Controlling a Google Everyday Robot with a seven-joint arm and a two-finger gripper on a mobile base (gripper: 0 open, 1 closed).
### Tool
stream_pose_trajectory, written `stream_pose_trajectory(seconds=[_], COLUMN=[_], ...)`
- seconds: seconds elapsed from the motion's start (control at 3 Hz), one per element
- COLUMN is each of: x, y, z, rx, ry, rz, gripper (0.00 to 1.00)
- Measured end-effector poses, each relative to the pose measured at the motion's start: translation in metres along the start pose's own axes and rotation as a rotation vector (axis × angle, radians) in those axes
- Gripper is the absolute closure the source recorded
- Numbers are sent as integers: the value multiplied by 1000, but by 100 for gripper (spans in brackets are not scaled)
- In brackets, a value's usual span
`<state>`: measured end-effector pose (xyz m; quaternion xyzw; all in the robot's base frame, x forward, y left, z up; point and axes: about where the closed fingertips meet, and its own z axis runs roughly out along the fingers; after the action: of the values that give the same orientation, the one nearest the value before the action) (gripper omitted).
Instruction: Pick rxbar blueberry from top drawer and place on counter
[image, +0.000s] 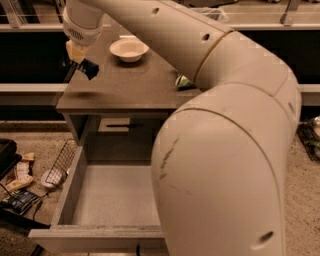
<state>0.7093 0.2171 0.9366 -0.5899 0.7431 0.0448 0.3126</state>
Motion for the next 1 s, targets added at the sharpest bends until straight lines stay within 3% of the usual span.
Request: stream_pose_trajectory(seconds=[0.33, 1.0], x=[52, 53], y=[-50, -48], z=[13, 18], rx=[107, 104], ry=[86, 94], rz=[112, 115], gripper=[100, 59])
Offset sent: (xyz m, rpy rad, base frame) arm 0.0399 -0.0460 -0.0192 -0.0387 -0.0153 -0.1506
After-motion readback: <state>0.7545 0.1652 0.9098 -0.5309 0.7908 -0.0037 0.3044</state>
